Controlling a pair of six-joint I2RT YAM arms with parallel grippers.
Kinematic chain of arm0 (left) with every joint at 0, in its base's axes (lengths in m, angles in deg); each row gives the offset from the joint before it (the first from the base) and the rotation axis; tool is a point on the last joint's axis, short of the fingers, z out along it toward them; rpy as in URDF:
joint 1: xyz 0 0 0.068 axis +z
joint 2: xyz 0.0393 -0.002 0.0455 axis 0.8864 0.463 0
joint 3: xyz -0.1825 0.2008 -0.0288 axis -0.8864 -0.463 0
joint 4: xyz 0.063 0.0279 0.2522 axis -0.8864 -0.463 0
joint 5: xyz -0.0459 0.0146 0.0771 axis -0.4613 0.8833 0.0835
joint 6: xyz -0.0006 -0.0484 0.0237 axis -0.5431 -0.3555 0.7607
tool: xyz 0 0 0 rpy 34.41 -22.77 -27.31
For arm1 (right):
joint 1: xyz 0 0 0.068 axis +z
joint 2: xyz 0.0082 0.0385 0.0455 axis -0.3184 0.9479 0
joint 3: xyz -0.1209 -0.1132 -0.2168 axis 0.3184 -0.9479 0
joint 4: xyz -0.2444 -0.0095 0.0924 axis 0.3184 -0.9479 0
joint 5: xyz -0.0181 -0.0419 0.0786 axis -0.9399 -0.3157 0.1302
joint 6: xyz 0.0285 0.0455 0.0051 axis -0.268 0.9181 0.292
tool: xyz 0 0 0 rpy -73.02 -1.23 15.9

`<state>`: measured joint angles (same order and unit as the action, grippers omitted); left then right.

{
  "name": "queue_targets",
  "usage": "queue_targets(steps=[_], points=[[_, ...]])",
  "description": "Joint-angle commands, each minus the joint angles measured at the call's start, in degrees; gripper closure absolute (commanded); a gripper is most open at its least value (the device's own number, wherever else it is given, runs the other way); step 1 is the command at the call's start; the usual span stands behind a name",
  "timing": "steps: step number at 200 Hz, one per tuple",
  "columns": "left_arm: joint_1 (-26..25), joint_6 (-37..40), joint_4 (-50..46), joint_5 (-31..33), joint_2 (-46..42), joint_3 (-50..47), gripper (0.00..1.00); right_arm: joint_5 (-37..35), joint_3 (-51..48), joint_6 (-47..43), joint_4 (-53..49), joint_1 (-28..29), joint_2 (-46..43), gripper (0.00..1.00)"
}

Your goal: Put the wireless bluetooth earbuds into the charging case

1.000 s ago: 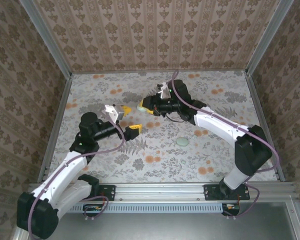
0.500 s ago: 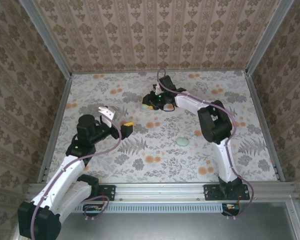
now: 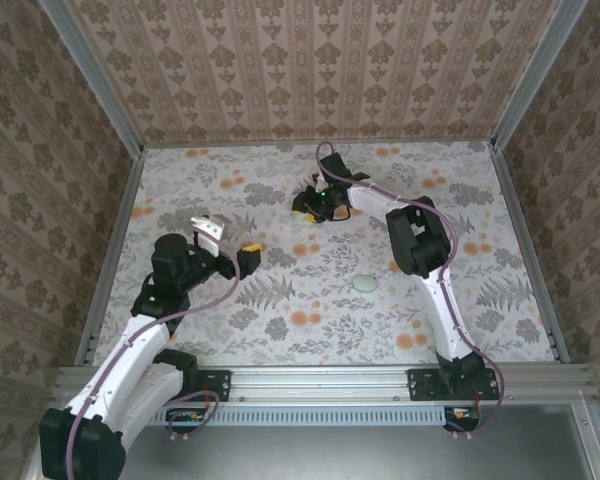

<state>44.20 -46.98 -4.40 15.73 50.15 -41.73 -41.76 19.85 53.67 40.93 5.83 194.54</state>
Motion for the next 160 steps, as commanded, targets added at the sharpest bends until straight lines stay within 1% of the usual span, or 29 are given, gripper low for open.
queue_targets(steps=[1, 22, 36, 49, 68, 76, 92, 113, 126, 138, 160], points=[[0.5, -0.4, 0.9, 0.6, -1.0, -0.7, 0.00, -3.1, 0.1, -1.9, -5.7, 0.0, -1.6, 0.56], [0.6, -0.6, 0.8, 1.0, -1.6, -0.7, 0.00, -5.1, -0.5, -3.5, -8.3, 0.1, -4.1, 0.51], [0.7, -0.6, 0.5, 1.4, -2.2, -0.6, 0.00, -6.5, -1.5, -4.6, -9.1, 0.1, -6.5, 0.48], [0.7, -0.5, -0.2, 2.0, -3.1, -0.4, 0.00, -7.9, -2.6, -5.8, -11.8, 0.1, -8.9, 0.47], [0.8, -1.1, -2.0, 3.8, -3.8, 0.6, 0.00, -9.9, -4.9, -7.7, -13.6, 0.0, -13.1, 0.46], [0.8, -2.3, -2.2, 5.2, -4.1, 0.8, 0.00, -10.1, -6.4, -8.3, -13.4, 0.0, -15.3, 0.43], [1.0, -5.0, -1.7, 7.6, -5.1, 1.0, 0.00, -8.4, -12.0, -9.0, -10.2, -0.2, -20.6, 0.40], [1.0, -5.9, -1.7, 7.7, -6.4, 1.2, 0.00, -3.6, -21.8, -10.1, -3.5, -1.5, -28.6, 0.39], [1.0, -6.4, -2.7, 7.3, -6.8, 1.5, 0.00, -1.4, -27.5, -12.5, -1.6, -2.8, -33.6, 0.39], [1.0, -6.8, -3.7, 6.3, -6.9, 1.8, 0.00, -0.3, -32.5, -16.1, -1.6, -4.0, -38.5, 0.40], [1.0, -9.2, -6.3, 4.1, -5.4, 2.5, 0.00, -2.0, -40.2, -23.8, -5.7, -6.3, -47.0, 0.38]])
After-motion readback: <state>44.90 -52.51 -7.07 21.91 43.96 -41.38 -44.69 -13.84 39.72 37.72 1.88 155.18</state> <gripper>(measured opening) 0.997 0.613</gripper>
